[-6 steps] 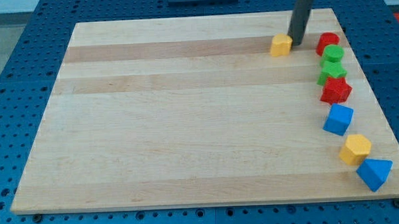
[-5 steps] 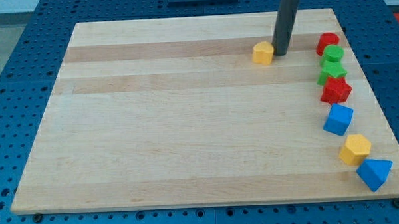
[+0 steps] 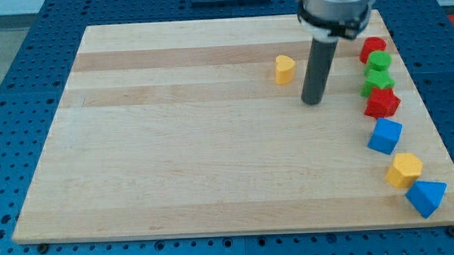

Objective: Move your arm to the top right of the board

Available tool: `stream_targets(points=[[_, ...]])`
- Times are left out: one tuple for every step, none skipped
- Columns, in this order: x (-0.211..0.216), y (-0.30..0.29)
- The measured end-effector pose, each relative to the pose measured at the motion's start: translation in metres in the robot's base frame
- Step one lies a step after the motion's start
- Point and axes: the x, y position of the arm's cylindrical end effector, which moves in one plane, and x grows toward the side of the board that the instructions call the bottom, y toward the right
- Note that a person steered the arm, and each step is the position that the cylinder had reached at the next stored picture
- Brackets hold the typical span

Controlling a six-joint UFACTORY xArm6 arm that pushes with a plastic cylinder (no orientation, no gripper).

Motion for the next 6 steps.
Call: stream_targets(points=[[-0.017, 0.000], [-0.119, -0.012], [-0.194, 0.033], [-0.206, 0.037], [-0.206, 0.047], [-0.193, 0.111]])
